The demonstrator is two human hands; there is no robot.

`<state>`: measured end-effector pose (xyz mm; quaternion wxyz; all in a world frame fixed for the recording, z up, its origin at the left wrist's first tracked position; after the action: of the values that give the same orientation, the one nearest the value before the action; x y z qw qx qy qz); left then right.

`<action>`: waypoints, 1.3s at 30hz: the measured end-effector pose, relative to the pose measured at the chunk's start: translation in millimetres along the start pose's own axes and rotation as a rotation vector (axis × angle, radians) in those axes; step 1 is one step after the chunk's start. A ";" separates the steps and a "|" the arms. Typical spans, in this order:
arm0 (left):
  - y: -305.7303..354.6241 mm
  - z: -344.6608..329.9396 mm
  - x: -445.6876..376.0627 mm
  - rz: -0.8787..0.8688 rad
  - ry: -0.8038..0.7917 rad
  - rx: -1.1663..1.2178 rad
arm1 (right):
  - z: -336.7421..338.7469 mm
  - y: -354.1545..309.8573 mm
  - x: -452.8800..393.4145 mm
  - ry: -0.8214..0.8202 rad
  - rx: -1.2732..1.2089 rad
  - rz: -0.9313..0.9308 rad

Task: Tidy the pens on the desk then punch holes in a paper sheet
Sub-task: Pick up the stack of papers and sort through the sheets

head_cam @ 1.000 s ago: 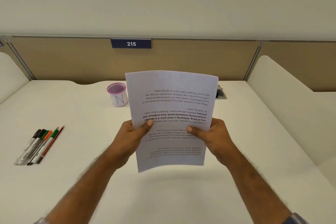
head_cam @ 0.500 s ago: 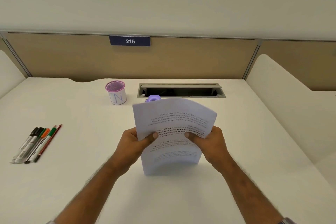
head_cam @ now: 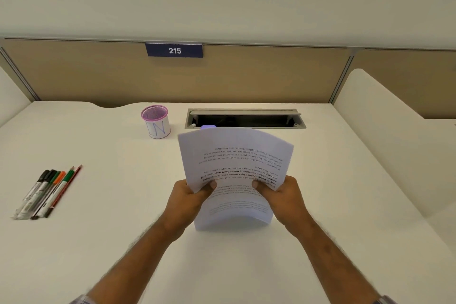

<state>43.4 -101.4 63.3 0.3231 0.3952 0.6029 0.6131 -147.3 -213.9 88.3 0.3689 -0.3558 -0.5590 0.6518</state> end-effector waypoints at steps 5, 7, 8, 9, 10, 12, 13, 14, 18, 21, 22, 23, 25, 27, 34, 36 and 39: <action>-3.7 4.2 4.7 -0.055 0.041 0.048 | 0.6 1.8 2.8 -0.004 -0.009 0.048; -12.2 1.9 6.5 0.003 0.033 0.005 | -0.8 9.8 4.2 -0.017 0.027 -0.002; -15.7 1.4 7.8 0.018 0.044 -0.013 | -1.4 13.7 5.0 -0.025 0.046 -0.022; -17.4 1.6 9.0 0.017 0.061 -0.022 | -1.3 16.5 5.6 -0.027 0.060 -0.028; -16.4 2.0 10.0 0.003 0.073 -0.023 | -0.8 17.7 6.3 -0.024 0.060 -0.020; -12.5 3.7 10.3 -0.033 0.086 -0.035 | 0.9 18.6 6.8 -0.007 0.037 0.003; -12.2 4.2 9.8 -0.037 0.084 -0.045 | 1.5 20.1 7.0 0.000 0.030 -0.001; -13.7 3.9 9.6 -0.022 0.079 -0.052 | 1.4 22.4 7.4 0.001 0.030 -0.019; -21.3 2.0 13.3 0.047 0.097 -0.028 | -5.6 32.9 11.6 -0.036 0.096 -0.110; -21.5 4.3 13.7 0.040 0.120 -0.022 | -5.9 31.3 11.6 -0.018 0.117 -0.077; -22.7 4.3 13.7 0.047 0.119 -0.029 | -5.7 32.6 11.8 -0.018 0.125 -0.078; -24.3 3.9 14.1 0.060 0.120 -0.037 | -5.9 35.4 12.6 -0.023 0.128 -0.090; -26.3 3.8 15.3 0.084 0.128 -0.050 | -7.2 42.2 15.9 -0.051 0.127 -0.119; -23.0 5.7 15.0 0.083 0.129 -0.062 | -6.5 41.6 17.7 -0.064 0.115 -0.114; 23.1 27.3 1.5 -0.012 0.056 -0.333 | 22.6 -7.6 -4.0 0.106 0.159 -0.040; 40.1 34.0 -5.0 -0.039 0.058 -0.466 | 33.0 -30.8 -8.2 0.166 0.204 0.047; 64.0 37.5 -13.5 -0.061 0.026 -0.655 | 43.9 -65.1 -8.1 0.243 0.336 0.222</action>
<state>87.8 -99.1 124.2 0.4436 0.2443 0.3892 0.7694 -176.6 -234.8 158.5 0.4135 -0.4246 -0.3517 0.7246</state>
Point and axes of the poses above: each hand's wrist, its own x-axis away from the middle knuckle, its own z-axis out of the back of the hand, y = z × x, the point moved 6 cm from there along -x, towards the middle knuckle, and after that the axes turned 1 degree about z, right-handed, at the moved point
